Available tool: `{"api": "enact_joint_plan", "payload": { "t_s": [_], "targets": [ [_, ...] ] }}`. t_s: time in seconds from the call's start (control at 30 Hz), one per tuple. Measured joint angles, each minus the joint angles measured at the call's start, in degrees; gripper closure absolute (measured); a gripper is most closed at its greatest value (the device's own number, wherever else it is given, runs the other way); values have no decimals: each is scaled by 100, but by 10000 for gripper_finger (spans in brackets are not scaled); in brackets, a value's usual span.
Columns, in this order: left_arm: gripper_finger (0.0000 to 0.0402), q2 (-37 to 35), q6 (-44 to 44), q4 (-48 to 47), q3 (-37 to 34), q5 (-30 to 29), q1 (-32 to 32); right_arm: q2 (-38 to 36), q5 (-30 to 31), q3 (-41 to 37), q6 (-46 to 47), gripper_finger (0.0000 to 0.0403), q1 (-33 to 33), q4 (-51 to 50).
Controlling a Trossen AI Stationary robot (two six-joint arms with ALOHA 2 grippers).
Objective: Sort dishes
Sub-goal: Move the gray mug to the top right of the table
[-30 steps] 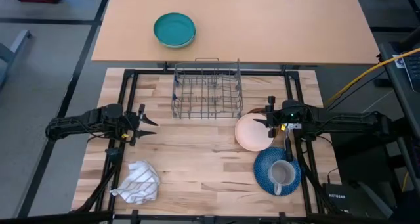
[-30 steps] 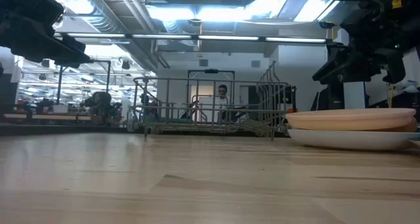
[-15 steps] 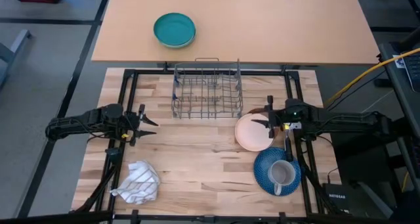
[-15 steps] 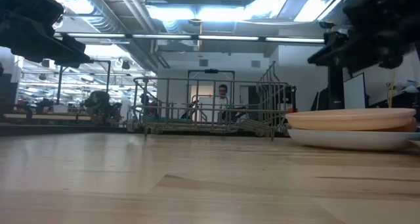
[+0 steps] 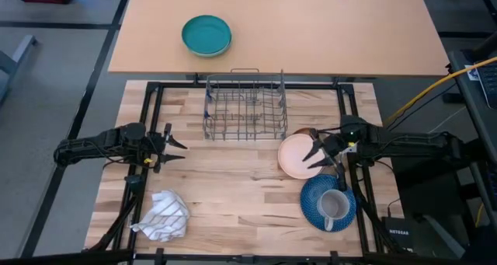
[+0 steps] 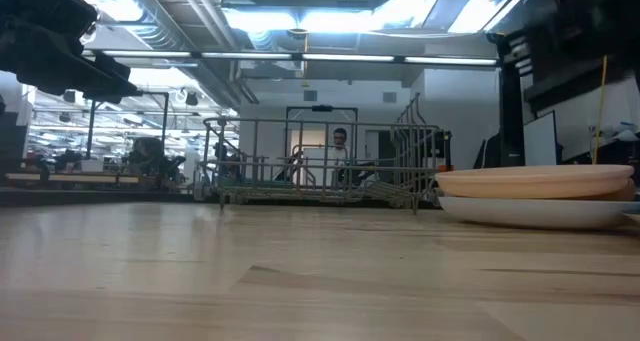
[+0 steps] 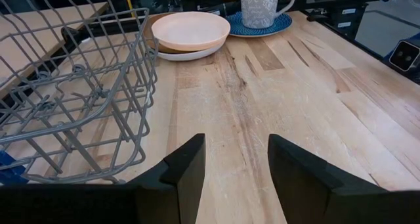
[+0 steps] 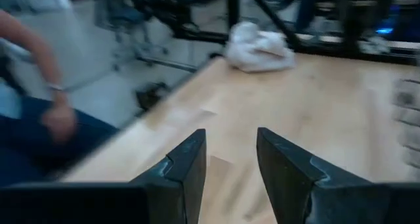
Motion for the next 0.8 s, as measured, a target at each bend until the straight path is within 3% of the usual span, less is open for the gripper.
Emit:
{"api": "enact_joint_plan", "payload": {
  "t_s": [0.13, 0.3, 0.57, 0.8],
  "targets": [
    [247, 0, 0, 2, 0, -2, 0, -26, 28, 255, 487, 265, 203, 20],
    [247, 0, 0, 2, 0, -2, 2, -28, 861, 688, 769, 265, 970, 44],
    [247, 0, 0, 2, 0, -1, 2, 48, 3156, 912, 1755, 265, 2773, -18],
    [247, 0, 0, 2, 0, -2, 2, 764, 5311, 912, 3317, 265, 4559, 176]
  ]
}}
